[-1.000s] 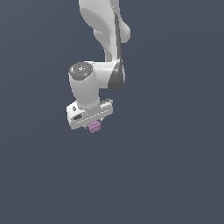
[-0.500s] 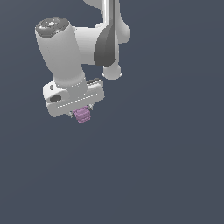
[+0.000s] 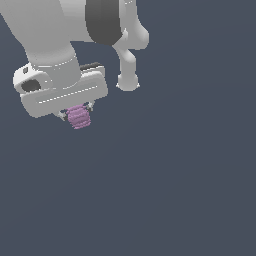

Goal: Pick up the object and move it to a goal position.

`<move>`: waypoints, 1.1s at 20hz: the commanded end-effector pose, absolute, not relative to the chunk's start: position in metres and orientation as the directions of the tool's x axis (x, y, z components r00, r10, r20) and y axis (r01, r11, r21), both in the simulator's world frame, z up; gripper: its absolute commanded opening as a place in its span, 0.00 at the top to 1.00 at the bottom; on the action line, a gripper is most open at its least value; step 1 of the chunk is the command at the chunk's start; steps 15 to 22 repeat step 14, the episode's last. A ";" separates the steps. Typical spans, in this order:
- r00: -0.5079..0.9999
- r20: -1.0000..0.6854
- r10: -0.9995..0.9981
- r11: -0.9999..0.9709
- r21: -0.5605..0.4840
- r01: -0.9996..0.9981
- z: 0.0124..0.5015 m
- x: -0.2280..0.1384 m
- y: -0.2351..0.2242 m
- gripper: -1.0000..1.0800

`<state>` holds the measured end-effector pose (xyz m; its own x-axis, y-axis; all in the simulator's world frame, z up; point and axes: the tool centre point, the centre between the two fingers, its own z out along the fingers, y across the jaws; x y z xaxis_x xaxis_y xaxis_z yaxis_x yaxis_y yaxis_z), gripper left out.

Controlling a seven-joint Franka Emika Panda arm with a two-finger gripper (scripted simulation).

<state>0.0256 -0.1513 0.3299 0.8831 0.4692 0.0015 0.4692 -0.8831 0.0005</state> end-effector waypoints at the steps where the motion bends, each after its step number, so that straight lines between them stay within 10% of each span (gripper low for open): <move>1: 0.883 0.000 0.470 -0.883 0.000 0.470 0.343 0.028 -0.155 1.00; 22: 0.883 0.000 0.470 -0.883 0.000 0.470 0.363 0.033 -0.163 1.00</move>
